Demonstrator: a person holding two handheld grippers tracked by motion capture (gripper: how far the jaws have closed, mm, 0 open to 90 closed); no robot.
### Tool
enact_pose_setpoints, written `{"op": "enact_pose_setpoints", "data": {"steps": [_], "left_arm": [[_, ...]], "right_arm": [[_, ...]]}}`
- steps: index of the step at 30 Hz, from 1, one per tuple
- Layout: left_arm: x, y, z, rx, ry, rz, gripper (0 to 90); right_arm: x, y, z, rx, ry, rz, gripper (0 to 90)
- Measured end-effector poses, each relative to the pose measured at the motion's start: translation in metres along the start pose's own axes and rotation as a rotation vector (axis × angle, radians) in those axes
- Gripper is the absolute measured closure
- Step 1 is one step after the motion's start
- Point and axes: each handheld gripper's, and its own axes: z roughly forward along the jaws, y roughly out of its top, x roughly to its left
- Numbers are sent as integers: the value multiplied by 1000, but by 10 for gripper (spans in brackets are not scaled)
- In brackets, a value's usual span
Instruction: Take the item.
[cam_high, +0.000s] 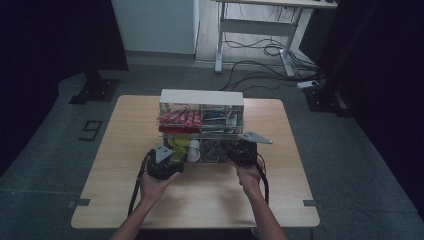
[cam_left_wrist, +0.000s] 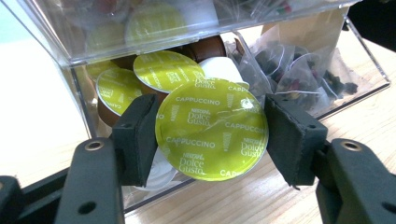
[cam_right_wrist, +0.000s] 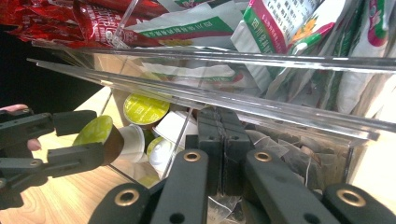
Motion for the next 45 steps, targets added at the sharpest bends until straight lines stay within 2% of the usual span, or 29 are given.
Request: {"op": "enact_pose_setpoints", "data": {"steps": [12, 21, 45], "left_arm": [[4, 3, -13, -13, 4, 3, 383], [6, 4, -23, -23, -9, -8, 383], [21, -6, -44, -16, 13, -23, 383]], "right_arm": [[0, 0, 0, -2, 1, 3, 889], [0, 0, 0, 0, 0, 2, 888], [0, 0, 0, 1, -2, -1, 888]]}}
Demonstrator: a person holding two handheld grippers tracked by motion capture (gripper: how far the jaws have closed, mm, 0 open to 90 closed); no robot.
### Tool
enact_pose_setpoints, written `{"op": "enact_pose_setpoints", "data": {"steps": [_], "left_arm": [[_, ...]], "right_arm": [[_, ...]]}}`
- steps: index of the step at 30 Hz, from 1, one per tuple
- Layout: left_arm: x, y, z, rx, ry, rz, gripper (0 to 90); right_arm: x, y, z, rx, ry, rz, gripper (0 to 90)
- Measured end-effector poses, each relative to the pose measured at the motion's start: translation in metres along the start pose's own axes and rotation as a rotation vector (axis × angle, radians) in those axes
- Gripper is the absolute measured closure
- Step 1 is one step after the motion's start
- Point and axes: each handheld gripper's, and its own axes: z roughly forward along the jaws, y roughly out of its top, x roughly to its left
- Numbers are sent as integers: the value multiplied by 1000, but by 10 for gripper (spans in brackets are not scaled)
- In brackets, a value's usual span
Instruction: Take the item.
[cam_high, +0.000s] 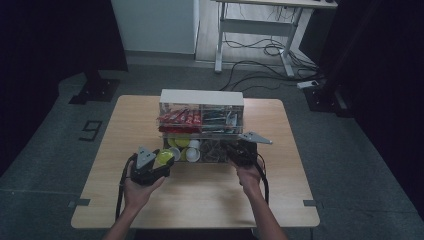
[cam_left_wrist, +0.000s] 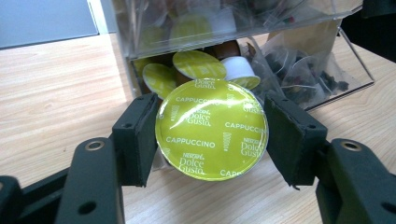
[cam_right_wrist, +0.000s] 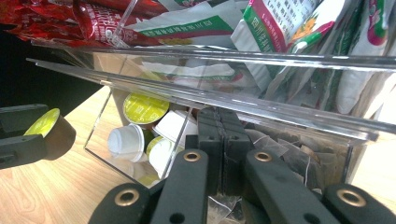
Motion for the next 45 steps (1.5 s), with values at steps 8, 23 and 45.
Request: {"op": "enact_pose_setpoints", "data": {"steps": [8, 23, 45], "left_arm": [[10, -5, -7, 3, 20, -14, 383], [31, -21, -11, 29, 61, -44, 383], [55, -43, 2, 102, 111, -81, 383]], "right_arm": [[0, 0, 1, 1, -2, -1, 888], [1, -2, 3, 6, -3, 0, 888], [-1, -4, 3, 8, -5, 3, 888]]}}
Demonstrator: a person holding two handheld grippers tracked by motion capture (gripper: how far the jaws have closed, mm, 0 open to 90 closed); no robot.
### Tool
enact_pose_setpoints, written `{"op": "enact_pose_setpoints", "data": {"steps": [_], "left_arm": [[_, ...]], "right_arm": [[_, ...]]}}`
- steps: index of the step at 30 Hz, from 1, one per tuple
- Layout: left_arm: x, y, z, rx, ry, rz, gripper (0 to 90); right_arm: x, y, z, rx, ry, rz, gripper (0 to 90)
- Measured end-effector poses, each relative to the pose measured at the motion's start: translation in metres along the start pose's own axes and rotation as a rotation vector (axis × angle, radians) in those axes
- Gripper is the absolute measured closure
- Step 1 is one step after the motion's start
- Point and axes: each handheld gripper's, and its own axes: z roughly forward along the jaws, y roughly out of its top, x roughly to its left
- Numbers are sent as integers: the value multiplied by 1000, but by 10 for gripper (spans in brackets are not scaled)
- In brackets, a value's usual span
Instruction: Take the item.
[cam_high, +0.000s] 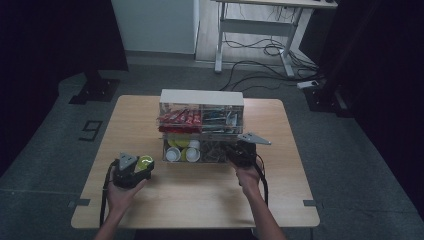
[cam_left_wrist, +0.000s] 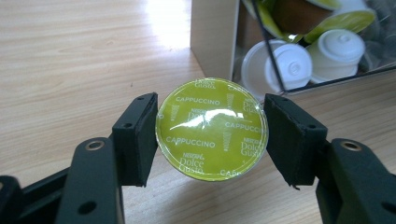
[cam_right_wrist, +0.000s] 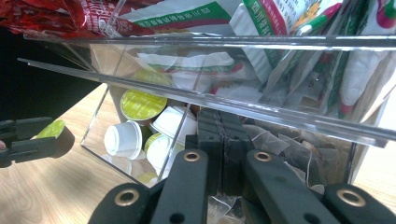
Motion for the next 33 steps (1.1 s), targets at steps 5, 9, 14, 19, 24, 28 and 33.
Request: {"op": "enact_pose_setpoints", "data": {"steps": [5, 9, 14, 19, 24, 28, 33], "left_arm": [[3, -3, 4, 16, 12, 0, 383], [4, -3, 7, 29, 15, 2, 383], [5, -4, 12, 52, 20, 3, 383], [6, -9, 17, 67, 20, -4, 383], [9, -13, 20, 80, 28, -11, 383], [10, -14, 22, 92, 32, -10, 382], [10, -17, 26, 108, 38, -6, 381]], "right_arm": [[0, 0, 0, 0, 0, 1, 888], [-1, -1, 0, 1, 0, 3, 888], [-1, -3, 1, 4, 1, 4, 888], [-1, -4, 1, 8, 0, 5, 888], [-2, -4, 1, 8, 2, 4, 888], [-2, -5, 2, 9, 3, 4, 887], [-2, -6, 2, 10, 4, 4, 887]]}}
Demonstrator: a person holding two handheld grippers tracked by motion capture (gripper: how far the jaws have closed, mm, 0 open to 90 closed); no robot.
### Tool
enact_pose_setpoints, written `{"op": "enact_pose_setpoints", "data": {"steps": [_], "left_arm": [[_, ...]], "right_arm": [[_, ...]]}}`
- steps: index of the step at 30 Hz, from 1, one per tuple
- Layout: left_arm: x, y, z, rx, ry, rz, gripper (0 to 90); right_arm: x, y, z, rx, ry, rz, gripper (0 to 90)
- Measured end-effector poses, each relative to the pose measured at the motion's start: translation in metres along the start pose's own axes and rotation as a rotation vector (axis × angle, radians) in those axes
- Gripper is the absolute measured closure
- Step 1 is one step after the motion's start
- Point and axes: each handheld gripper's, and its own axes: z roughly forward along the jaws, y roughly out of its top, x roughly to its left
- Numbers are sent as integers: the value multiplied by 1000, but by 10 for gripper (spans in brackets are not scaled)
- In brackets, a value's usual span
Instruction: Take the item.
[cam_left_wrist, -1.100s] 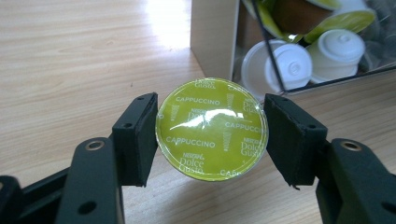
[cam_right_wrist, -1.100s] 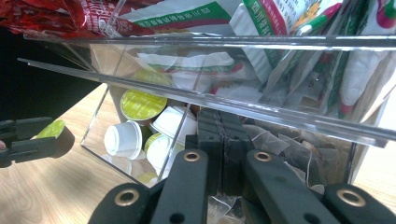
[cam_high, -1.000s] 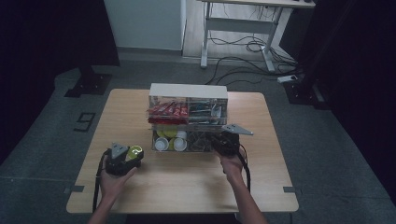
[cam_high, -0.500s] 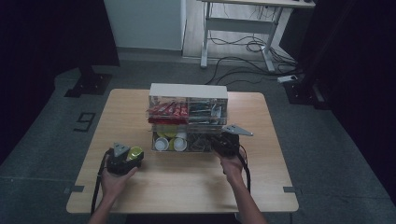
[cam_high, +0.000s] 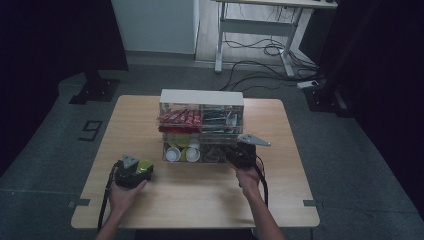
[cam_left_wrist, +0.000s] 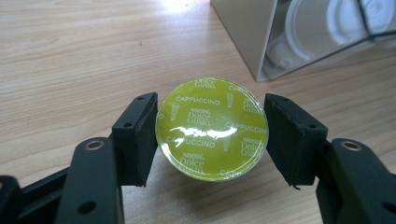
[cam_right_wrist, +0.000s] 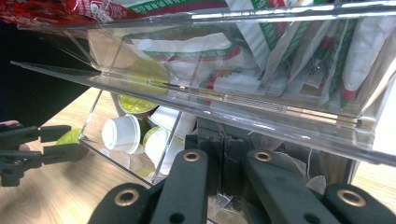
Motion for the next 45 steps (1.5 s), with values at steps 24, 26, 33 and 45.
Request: {"op": "enact_pose_setpoints", "data": {"steps": [24, 26, 33, 45], "left_arm": [[-4, -1, 6, 19, -3, 16, 292], [-4, -1, 4, 15, -2, 22, 270], [-5, -1, 4, 12, -14, 29, 183], [-4, 0, -20, -32, -59, 11, 155]], "right_arm": [[0, 0, 0, -2, 0, 4, 887], [0, 0, 0, -2, 0, 5, 887], [0, 0, -1, -1, -1, 2, 886], [0, 0, 0, 0, -4, 0, 886]]}}
